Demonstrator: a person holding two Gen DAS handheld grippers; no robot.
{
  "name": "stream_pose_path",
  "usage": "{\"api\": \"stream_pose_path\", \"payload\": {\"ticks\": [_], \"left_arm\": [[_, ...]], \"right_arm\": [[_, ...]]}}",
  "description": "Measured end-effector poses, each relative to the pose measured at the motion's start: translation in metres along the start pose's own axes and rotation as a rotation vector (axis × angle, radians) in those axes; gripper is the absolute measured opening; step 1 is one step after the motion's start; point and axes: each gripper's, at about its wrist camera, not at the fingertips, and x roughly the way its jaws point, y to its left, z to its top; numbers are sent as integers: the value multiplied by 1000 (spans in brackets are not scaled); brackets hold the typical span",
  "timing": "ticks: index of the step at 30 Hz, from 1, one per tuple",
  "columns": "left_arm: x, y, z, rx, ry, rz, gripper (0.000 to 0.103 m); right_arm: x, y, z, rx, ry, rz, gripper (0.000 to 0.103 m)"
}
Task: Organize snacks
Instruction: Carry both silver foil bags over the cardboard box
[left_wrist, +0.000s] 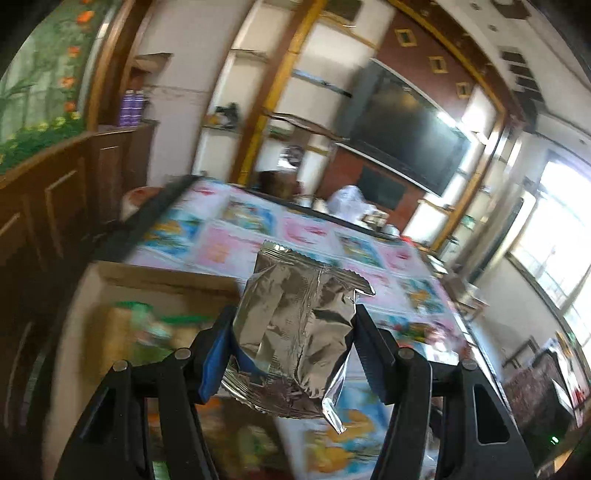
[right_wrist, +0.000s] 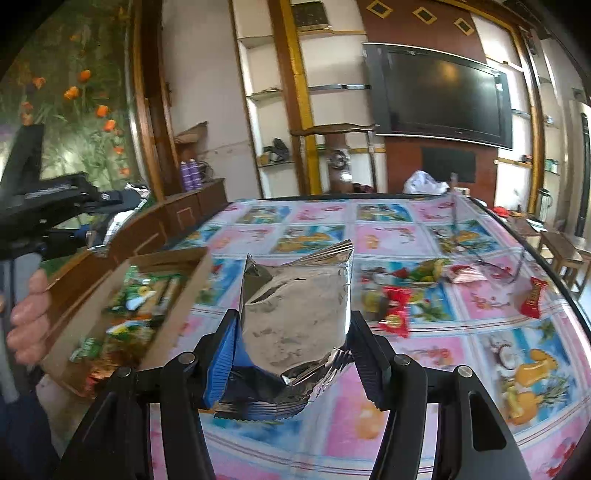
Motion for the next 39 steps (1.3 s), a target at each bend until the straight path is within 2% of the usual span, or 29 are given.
{"api": "stream_pose_path", "payload": {"ticks": [5,10,13,18,27,32,39], "left_arm": [[10,52,10,-53,38,118,61],[30,84,9,-102,107,209,61],[39,98,7,-129,142,248,61],[49,99,1,-120,185,265,61],[55,102,-2,-114,209,294,61],[61,98,-3,-88,232,312,61],[67,95,-5,-69,246,325,62]], "right_arm": [[5,41,1,-35,16,128,63],[28,86,2,-46,108,294,63],[48,107,0,-46,175,362,63],[73,131,-9,-66,232,378,63],[104,147,-9,-108,275,379,63],[112,150,-16,-126,309,385,63],[108,152,-20,-152,295,385,64]]}}
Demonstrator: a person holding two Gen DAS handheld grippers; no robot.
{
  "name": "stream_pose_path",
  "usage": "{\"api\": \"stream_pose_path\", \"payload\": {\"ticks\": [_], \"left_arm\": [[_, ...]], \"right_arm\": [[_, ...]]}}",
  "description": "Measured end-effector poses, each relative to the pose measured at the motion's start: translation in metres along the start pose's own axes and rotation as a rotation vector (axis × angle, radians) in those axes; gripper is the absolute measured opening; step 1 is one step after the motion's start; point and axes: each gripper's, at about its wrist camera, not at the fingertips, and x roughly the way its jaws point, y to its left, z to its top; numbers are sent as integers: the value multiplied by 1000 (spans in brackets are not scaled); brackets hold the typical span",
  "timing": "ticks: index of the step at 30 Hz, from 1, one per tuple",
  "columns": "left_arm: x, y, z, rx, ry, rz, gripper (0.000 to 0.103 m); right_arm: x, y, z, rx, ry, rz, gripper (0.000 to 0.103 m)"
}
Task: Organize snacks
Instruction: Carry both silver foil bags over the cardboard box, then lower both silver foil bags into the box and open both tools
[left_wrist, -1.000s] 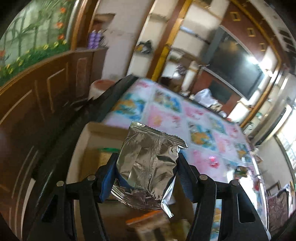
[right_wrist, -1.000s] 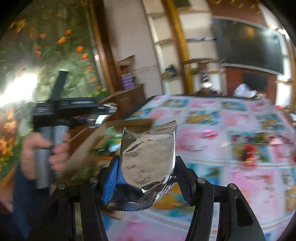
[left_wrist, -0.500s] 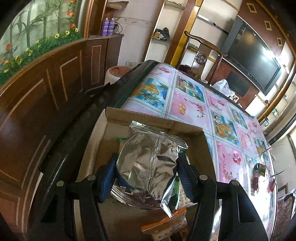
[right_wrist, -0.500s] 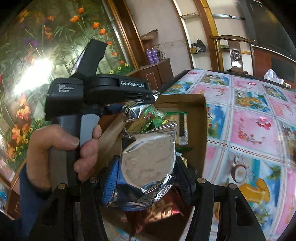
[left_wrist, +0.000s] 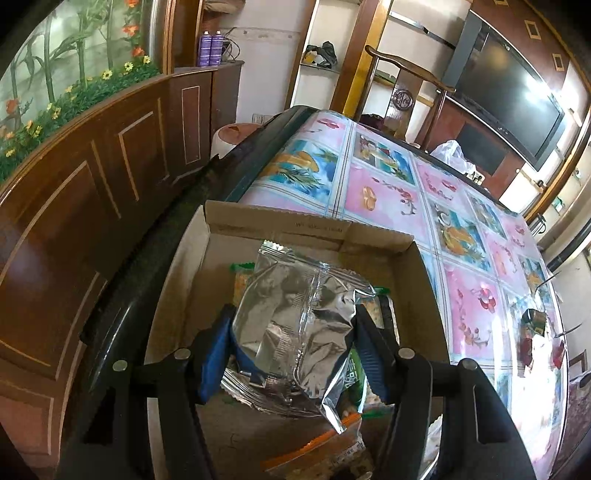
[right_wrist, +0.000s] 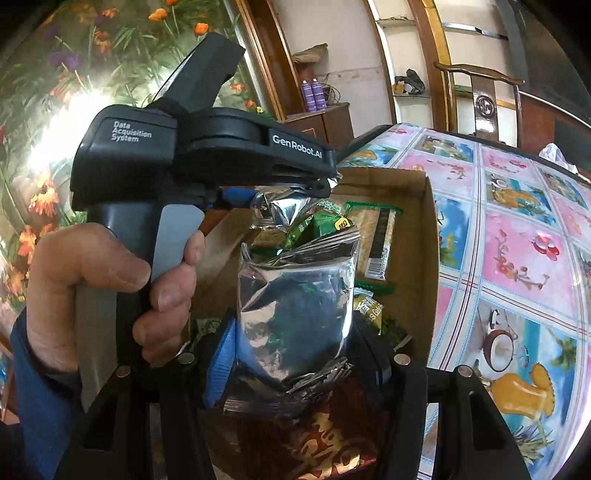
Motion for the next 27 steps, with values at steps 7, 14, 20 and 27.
{"api": "stream_pose_path", "payload": {"ticks": [7,14,20,27], "left_arm": [[3,-1,0,2,9,0,62],[-2,-1,0,-12,-5,-25,63],[-15,0,1,-43,-63,-104,72],[-24,-3,2,-57,-109,-170,72]], "right_arm": [[-6,-2,0,-3,-19,-4,65],[-22,-3,1,-12,-72,-14,70],[-47,-14,1,-1,-154,-9,74],[-89,-53,2,71,-279,-47,75]]}}
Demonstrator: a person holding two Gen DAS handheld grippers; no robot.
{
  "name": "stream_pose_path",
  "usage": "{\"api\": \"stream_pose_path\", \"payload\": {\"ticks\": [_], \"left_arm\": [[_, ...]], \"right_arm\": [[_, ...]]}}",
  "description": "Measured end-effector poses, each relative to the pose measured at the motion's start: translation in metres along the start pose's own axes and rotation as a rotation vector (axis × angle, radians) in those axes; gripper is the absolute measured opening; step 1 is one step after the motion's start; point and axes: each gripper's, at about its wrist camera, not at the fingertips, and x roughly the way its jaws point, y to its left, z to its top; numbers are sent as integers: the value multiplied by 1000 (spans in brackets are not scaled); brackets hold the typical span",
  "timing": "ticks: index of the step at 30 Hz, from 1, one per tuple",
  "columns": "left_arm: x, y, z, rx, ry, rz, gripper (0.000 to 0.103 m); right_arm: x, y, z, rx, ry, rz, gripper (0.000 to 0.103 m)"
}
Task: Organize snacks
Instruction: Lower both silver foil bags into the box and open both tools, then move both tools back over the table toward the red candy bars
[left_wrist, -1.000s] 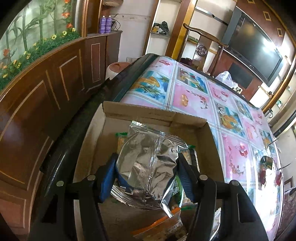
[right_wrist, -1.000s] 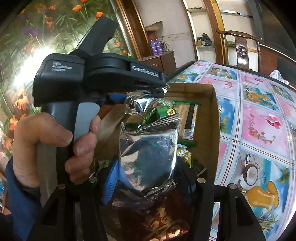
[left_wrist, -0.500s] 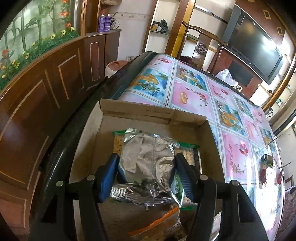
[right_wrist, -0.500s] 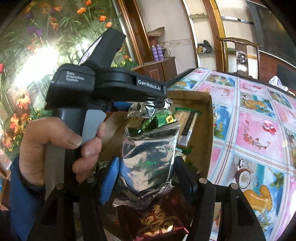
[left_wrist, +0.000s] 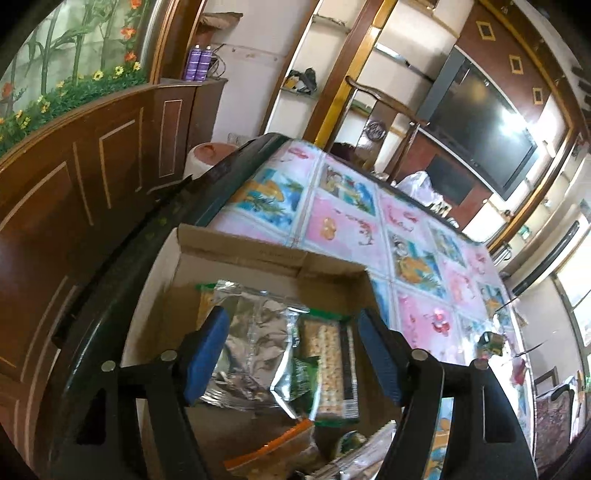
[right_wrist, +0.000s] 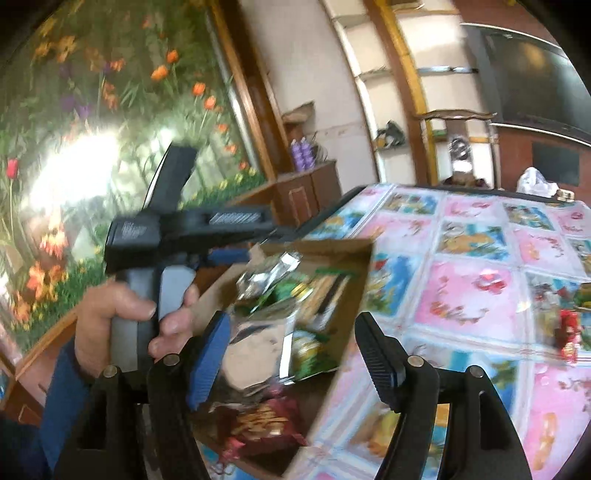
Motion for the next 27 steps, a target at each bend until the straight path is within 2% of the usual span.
{"api": "stream_pose_path", "payload": {"ticks": [3,9,15,18,22,27], "left_arm": [[-7,-7,-1,21,-32,-28,72],[-23,-31,-6,80,-88,-95,72],[-48,-65,-15,141,-93,-180,73],[-58,-86,-24,185,-77,-220,76],[-57,-126,-40,251,-11,-252,76],[-27,-186,-67,320,132,-277,76]], "right_arm": [[-15,-33,5,60,-31,-77,76],[-63,-122,7,221,-96,-344,76],[-127,-219,-3,454,-139,-602,76],[-154,-258,-12,574,-157,-664,76],[-180,-285,-18,654,-182,-712,76],[-195,-293,-22,683,-199,-726,76]]}}
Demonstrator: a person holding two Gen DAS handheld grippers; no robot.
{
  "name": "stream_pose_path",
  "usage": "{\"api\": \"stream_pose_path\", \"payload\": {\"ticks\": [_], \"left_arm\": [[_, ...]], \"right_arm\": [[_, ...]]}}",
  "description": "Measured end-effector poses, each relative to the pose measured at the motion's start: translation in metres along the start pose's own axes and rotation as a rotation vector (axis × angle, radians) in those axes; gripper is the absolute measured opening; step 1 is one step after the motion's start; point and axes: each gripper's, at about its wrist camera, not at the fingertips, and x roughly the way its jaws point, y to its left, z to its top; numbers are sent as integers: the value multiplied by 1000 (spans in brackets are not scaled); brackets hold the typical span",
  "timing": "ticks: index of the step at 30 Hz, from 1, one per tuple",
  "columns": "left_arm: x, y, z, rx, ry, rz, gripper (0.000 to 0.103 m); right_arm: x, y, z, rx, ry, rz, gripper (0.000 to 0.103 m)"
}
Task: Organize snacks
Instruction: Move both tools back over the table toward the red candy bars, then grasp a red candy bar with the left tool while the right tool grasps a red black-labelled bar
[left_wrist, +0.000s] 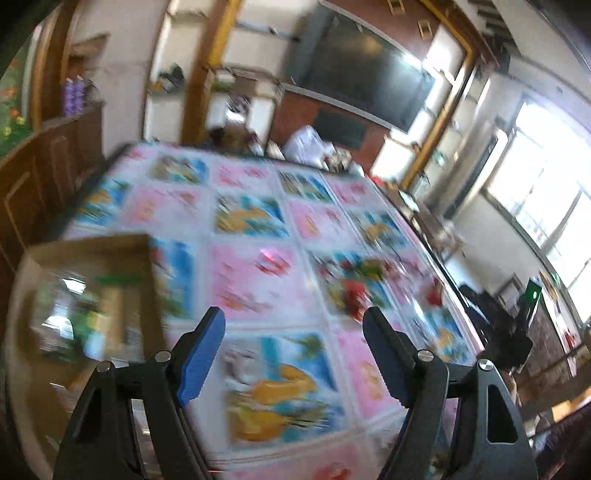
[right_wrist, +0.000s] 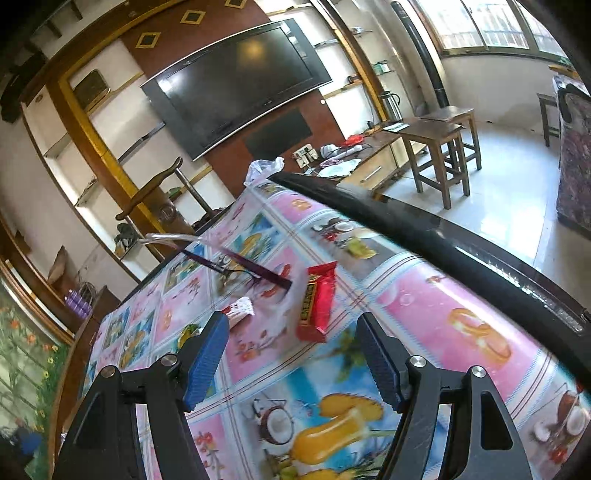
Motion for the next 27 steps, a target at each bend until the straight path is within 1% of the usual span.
{"api": "stream_pose_path", "payload": {"ticks": [2,6,9,11,15,16,19,20,21,22,23,24,26,27], "left_arm": [[24,-19,-1,7,60,-10,76],[77,-53,2,22,154,13,76],[118,-69,7,34,201,47,76],[141,-74,11,25,209,77,75],[178,-91,12,79,263,116,69],[185,-94,10,88,267,136,67],[201,-103,7,136,275,175,53],[204,-104,6,147,270,193,43],[207,-105,5,157,274,197,35],[208,-106,4,169,266,204,33],[207,-106,3,182,253,218,25],[207,-107,1,201,251,233,19],[202,-105,-3,217,242,233,19],[199,-103,-6,225,240,234,19]], "right_arm": [[-2,-3,2,-3,-5,0,76],[-2,-10,4,6,-10,-2,76],[-3,-18,6,23,-13,-6,76],[-4,-21,7,27,-10,-4,76],[-3,-20,7,19,-8,-1,76],[-3,-19,7,18,-8,1,76],[-2,-20,8,21,-13,3,76],[-2,-21,9,24,-14,2,76],[-1,-22,10,26,-14,0,76],[-1,-23,10,27,-14,-7,76],[0,-23,11,26,-13,-15,76],[2,-23,11,24,-9,-20,75],[8,-21,12,-1,5,-31,62],[11,-20,13,-12,12,-44,51]]}}
